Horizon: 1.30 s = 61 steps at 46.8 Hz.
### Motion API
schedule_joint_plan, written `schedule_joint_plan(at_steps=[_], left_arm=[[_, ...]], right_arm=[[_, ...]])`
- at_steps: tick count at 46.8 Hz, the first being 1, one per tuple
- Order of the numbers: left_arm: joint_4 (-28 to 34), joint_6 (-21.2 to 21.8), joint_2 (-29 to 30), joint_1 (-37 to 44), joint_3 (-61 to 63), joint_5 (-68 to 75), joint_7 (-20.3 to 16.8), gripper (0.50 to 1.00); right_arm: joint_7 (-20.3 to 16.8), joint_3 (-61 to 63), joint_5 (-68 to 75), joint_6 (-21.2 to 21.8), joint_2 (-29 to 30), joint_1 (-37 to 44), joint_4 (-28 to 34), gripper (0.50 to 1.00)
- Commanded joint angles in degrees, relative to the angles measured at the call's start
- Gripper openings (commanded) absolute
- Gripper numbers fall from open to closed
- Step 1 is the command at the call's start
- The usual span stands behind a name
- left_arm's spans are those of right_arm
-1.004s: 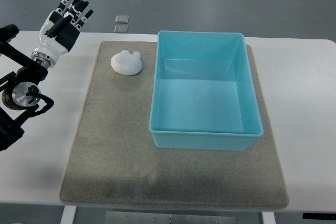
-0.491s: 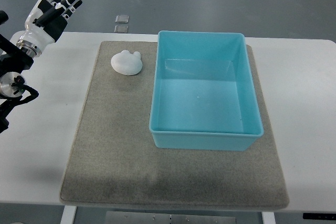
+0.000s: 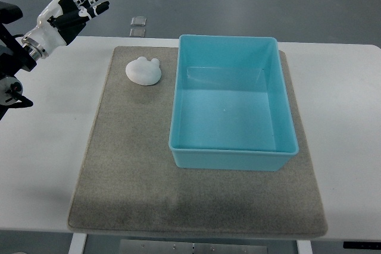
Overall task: Place white toy into blue box with left hand
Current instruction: 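Lower the left hand onto the white rabbit toy and close fingers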
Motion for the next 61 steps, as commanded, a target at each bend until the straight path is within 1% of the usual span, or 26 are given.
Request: schedule_joint_plan(at_steps=[1, 13, 22, 27, 32, 35, 42, 46, 51, 56, 61], left_arm=[[-0.35, 1.22, -0.08, -0.76, -0.44, 11.12, -0.41, 0.977], [-1.5, 6.75, 0.1, -1.72, 0.17, 33.8, -3.4, 0.977], [-3.43, 14.31, -0.08, -1.72, 3.25, 47.52, -4.18, 0.966], [-3.52, 14.93, -0.08, -1.72, 5.71, 48.5, -6.56, 0.939], [-3.43, 15.55, 0.01, -2.6, 7.91, 48.85, -6.82, 0.932], [-3.08, 16.78, -0.17, -2.78, 8.87, 49.03, -6.83, 0.93], [-2.9, 21.08, -0.69, -3.48, 12.03, 50.96, -6.74, 0.9], [-2.73, 23.8, -0.96, -3.74, 14.06, 51.75, -6.74, 0.898], [-2.38, 26.09, -1.13, -4.01, 16.52, 51.84, -6.74, 0.889], [-1.24, 28.11, -1.4, -4.62, 18.98, 52.89, -6.74, 0.861], [-0.09, 30.75, -2.19, -4.71, 19.69, 54.38, -6.74, 0.855]], right_arm=[[0.0, 0.0, -0.01, 0.0, 0.0, 0.0, 0.0, 0.936], [0.0, 0.0, 0.08, 0.0, 0.0, 0.0, 0.0, 0.936], [0.0, 0.0, 0.08, 0.0, 0.0, 0.0, 0.0, 0.936], [0.0, 0.0, -0.01, 0.0, 0.0, 0.0, 0.0, 0.936], [0.0, 0.0, -0.01, 0.0, 0.0, 0.0, 0.0, 0.936], [0.0, 0.0, -0.01, 0.0, 0.0, 0.0, 0.0, 0.936], [0.0, 0.0, -0.01, 0.0, 0.0, 0.0, 0.0, 0.936], [0.0, 0.0, -0.01, 0.0, 0.0, 0.0, 0.0, 0.936], [0.0, 0.0, -0.01, 0.0, 0.0, 0.0, 0.0, 0.936], [0.0, 0.0, -0.01, 0.0, 0.0, 0.0, 0.0, 0.936], [0.0, 0.0, -0.01, 0.0, 0.0, 0.0, 0.0, 0.936]])
